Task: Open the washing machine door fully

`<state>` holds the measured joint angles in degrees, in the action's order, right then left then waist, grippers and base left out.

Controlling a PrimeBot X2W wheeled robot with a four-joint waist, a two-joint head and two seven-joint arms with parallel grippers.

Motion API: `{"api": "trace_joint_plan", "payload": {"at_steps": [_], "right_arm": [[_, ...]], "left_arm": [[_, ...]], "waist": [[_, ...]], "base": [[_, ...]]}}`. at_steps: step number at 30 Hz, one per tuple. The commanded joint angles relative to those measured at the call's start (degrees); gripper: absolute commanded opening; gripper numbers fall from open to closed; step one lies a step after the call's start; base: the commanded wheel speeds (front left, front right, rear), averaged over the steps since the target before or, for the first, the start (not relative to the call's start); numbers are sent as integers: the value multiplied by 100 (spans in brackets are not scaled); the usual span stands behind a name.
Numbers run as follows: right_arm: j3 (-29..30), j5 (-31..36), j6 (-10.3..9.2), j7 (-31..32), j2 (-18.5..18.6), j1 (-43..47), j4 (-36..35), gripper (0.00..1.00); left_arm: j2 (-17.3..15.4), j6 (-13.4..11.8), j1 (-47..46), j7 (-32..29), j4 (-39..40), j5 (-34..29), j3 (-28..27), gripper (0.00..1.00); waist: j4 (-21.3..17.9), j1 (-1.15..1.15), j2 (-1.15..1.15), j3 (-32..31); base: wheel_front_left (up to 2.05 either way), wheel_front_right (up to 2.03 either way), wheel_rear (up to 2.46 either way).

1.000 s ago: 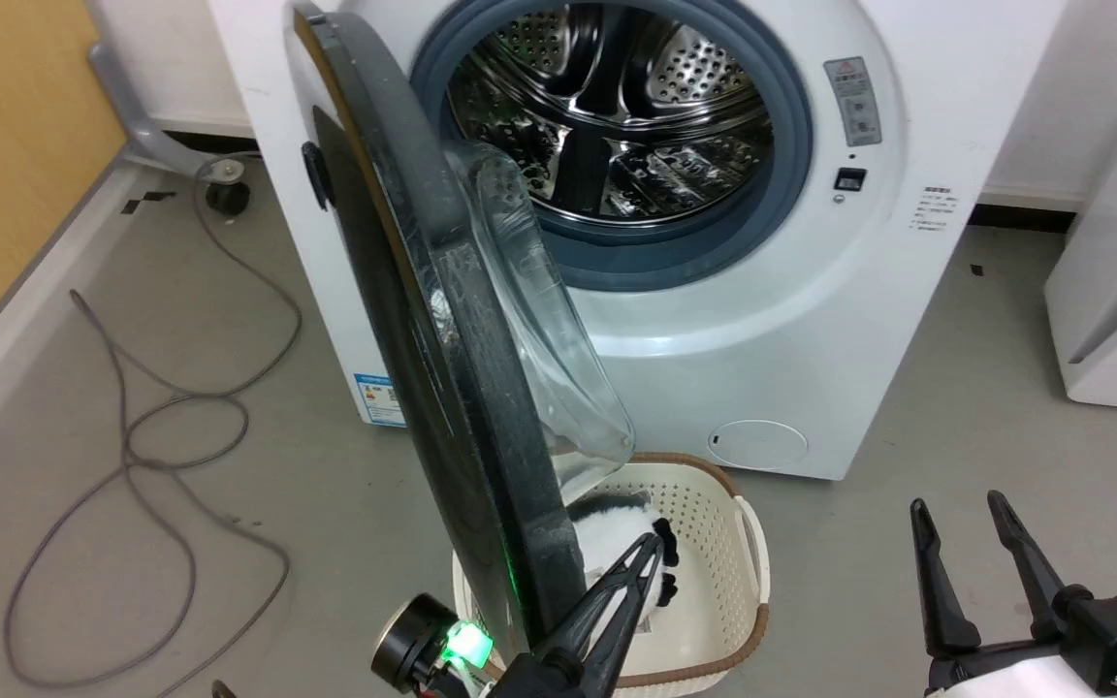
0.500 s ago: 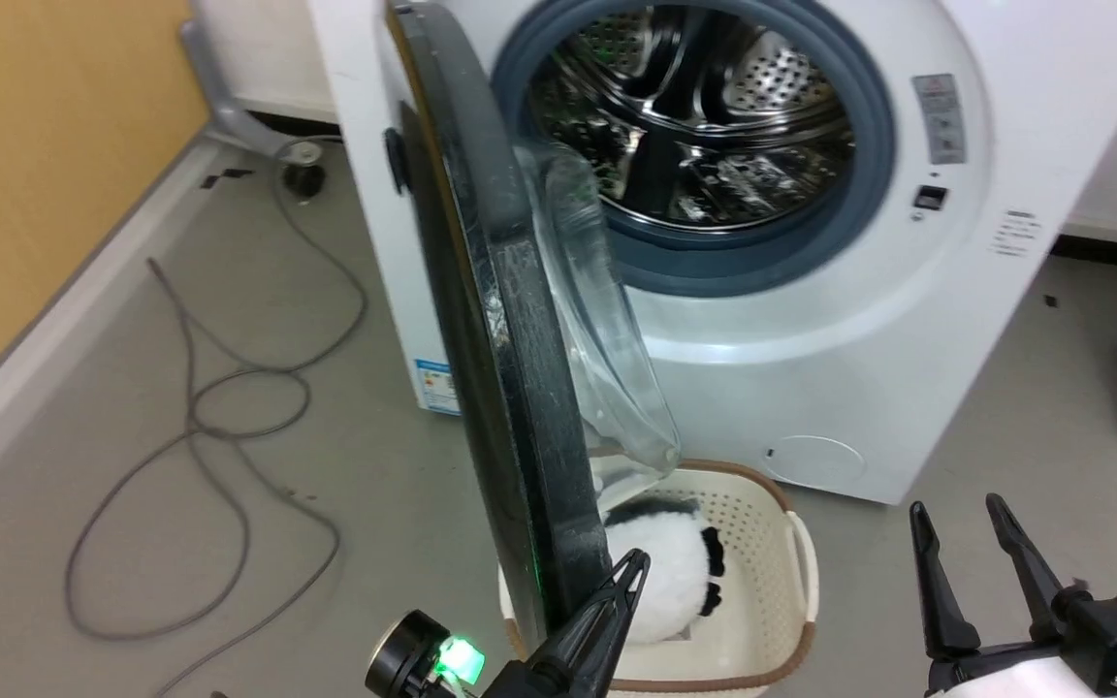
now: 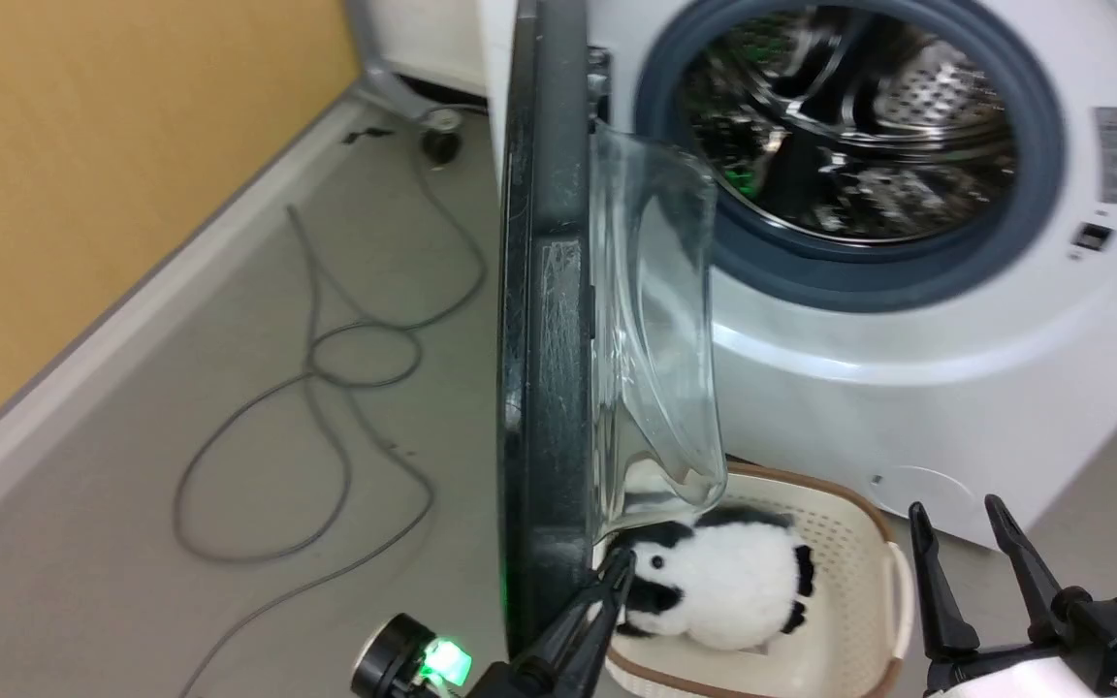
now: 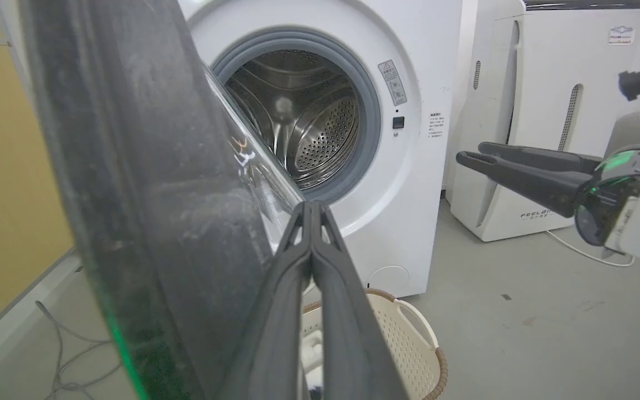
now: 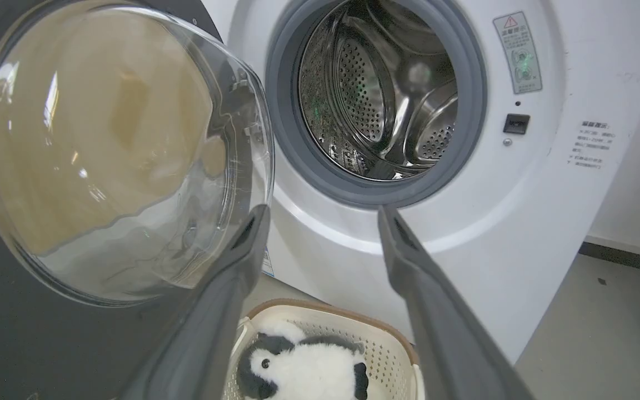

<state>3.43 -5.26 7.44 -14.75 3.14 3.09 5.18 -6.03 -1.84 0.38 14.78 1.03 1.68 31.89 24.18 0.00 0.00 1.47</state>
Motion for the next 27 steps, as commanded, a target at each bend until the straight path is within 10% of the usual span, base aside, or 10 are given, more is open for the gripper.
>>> {"api": "trace_joint_plan", "payload": {"at_steps": [1, 27], "right_arm": [[-17, -38, 5, -25, -26, 42, 12, 100], [-271, 250, 5, -25, 21, -504, 167, 100]], "left_arm": [[-46, -50, 101, 22, -3, -17, -106, 0], [-279, -724, 49, 22, 53, 210, -1897, 0]], "waist": [[224, 0, 0, 51], [749, 0, 0, 766]], "base": [[0, 0, 0], [0, 0, 0]]}}
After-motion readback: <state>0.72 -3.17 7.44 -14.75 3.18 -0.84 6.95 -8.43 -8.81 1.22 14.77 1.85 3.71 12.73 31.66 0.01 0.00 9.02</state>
